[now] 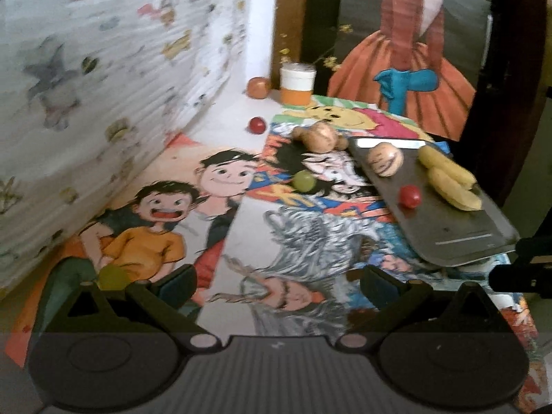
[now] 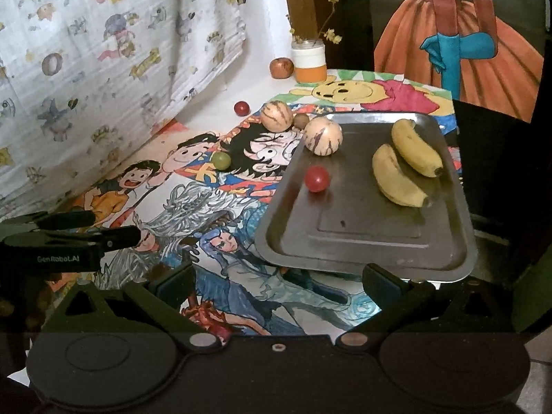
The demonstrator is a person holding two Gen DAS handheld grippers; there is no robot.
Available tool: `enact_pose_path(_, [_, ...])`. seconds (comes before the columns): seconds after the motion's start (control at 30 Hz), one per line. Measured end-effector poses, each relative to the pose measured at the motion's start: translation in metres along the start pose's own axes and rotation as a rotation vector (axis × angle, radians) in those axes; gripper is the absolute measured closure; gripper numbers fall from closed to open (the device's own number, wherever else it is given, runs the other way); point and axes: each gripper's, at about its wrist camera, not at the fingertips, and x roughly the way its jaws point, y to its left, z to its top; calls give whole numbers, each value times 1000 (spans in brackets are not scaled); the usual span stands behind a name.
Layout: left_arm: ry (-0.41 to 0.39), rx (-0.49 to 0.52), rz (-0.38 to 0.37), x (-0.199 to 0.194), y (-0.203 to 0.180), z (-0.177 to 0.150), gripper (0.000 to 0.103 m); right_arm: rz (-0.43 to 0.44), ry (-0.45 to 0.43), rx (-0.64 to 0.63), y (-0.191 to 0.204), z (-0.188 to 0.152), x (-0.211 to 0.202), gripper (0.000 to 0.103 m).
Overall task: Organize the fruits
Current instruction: 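Withdraw both tools from the tray and move the right tool toward the walnuts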
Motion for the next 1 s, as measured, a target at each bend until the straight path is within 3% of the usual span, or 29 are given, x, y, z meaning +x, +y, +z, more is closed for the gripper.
enact_pose_path(0.37, [40, -27, 54, 18, 17, 8, 0, 50, 7, -24, 0, 16, 17, 1])
enact_pose_path(0.5, [22, -21, 53, 21, 14, 19, 0, 78, -55, -31, 0, 41, 13, 1])
enact_pose_path(0.7, [-73, -71, 53, 20, 10, 39, 0, 89, -176, -101, 4, 90, 8, 0])
enact_pose_path(1.0, [-124, -17, 33, 36, -2, 62, 0, 33, -301, -389, 25, 159, 6, 1])
